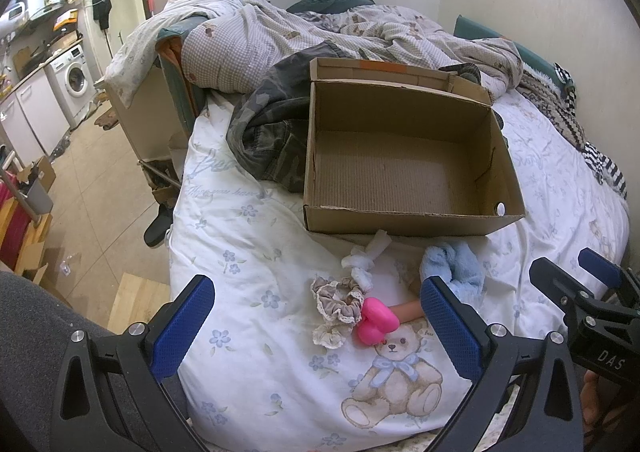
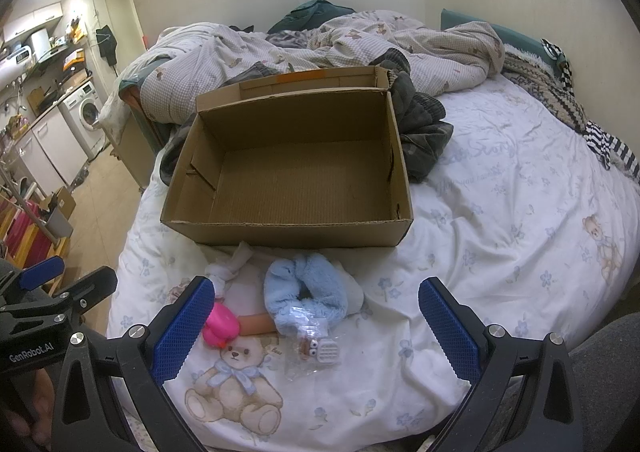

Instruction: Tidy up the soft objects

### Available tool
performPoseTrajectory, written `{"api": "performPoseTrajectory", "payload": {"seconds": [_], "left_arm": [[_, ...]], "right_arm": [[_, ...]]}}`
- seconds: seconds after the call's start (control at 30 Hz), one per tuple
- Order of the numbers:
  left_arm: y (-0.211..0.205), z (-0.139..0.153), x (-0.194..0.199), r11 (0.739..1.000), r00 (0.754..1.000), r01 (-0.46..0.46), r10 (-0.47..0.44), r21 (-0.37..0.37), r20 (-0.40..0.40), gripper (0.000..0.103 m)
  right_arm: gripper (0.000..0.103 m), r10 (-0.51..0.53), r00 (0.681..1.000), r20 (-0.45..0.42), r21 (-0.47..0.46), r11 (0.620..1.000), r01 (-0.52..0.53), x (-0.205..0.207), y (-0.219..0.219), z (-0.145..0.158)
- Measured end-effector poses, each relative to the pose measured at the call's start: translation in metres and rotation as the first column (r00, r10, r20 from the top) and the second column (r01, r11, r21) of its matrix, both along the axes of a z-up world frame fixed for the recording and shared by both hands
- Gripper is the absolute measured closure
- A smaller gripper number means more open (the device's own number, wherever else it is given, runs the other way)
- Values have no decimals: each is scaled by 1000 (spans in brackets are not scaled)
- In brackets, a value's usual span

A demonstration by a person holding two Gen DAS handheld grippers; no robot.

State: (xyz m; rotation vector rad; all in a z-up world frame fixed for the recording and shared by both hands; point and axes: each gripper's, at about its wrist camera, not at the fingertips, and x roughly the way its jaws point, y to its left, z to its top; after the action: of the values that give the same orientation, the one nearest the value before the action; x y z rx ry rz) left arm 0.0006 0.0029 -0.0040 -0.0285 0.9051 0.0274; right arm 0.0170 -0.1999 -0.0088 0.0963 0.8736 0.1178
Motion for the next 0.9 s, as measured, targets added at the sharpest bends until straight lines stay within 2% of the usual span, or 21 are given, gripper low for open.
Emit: {"api": "performPoseTrajectory", "payload": {"seconds": [0.9], "left_arm": [[-7,-2,2,1000,999,-17,17,-4,-27,0]], "right_arm": [[0,-18,1000,-2,10,1000,18,2,-6,3]]}}
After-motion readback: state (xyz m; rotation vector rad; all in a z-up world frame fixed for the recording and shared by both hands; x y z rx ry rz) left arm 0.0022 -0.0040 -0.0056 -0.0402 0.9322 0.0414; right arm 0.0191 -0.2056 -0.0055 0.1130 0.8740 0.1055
